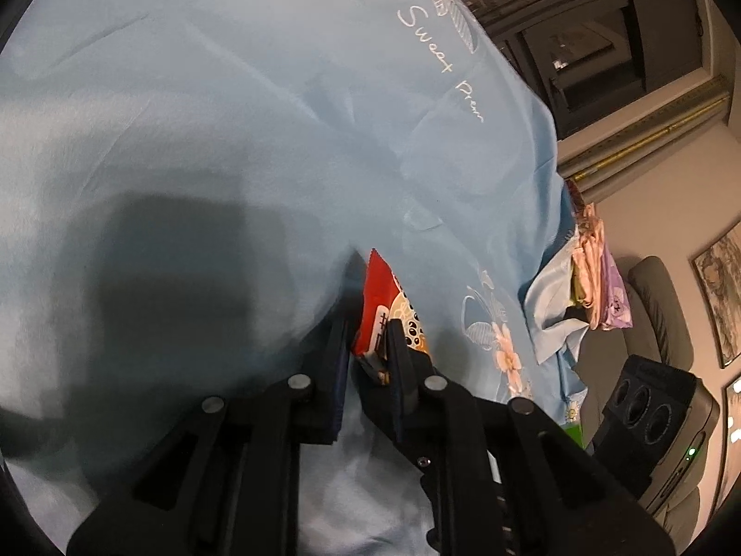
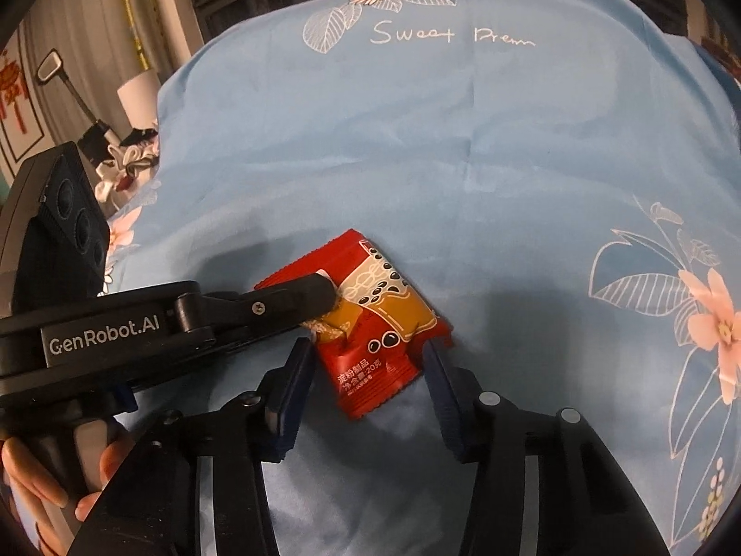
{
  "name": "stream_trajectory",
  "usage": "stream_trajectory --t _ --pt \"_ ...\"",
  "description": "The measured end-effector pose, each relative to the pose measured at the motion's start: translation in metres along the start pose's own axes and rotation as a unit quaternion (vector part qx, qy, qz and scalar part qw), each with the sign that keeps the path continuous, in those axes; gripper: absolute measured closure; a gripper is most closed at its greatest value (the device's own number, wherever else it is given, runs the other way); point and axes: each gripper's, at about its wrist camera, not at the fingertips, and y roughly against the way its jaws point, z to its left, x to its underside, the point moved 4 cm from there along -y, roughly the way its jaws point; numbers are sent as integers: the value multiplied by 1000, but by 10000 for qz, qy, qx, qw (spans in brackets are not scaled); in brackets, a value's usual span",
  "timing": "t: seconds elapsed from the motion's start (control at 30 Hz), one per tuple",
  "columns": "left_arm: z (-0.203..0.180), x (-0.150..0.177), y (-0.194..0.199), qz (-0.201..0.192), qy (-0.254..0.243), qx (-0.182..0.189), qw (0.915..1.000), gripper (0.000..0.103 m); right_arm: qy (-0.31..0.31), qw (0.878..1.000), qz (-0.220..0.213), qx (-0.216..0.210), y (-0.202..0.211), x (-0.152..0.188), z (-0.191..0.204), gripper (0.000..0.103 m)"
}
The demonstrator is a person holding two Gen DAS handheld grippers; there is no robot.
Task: Organize snacks
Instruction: 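Carry the red packet into the green box with both grippers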
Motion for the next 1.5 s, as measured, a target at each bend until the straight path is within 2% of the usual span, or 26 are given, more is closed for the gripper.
stream_trajectory --t 0.1,0.2,0.4,0.57,0.73,0.83,0.9,1.0,1.1,1.27,1.37,1.5 --pt "-2 -2 5 -32 77 223 9997 89 -14 9999 -158 -10 8 0 0 53" --pt "-8 -6 16 -146 51 368 9992 89 114 9995 -309 -2 18 -1 4 59" --pt "-23 -2 19 -226 -225 220 9992 89 215 9985 -490 141 29 -1 9 63" --pt "-34 0 24 -229 -325 411 9984 89 283 9971 -668 239 43 -1 7 63" --pt "-61 8 42 -354 -612 572 9959 89 485 9933 -929 483 75 0 12 63" --pt "-79 17 53 -357 -631 824 9940 89 530 9905 -1130 571 104 5 11 63" --pt "-99 28 59 -248 -717 1020 9919 88 537 9880 -1302 639 126 12 8 63" --pt "-140 51 65 -196 -1159 952 9885 88 548 9864 -1382 703 162 21 -5 63" --pt "-175 78 67 -144 -1329 1113 9848 88 594 9831 -1416 994 201 32 -18 63" --pt "-244 127 50 333 -1527 1340 9786 88 319 9795 -1438 1377 265 57 -60 63" --pt "-287 161 36 460 -1912 1256 9724 88 56 9776 -1450 1523 296 76 -90 63" --pt "-322 200 5 814 -1957 1249 9693 88 -270 9739 -1326 1820 325 101 -130 63"
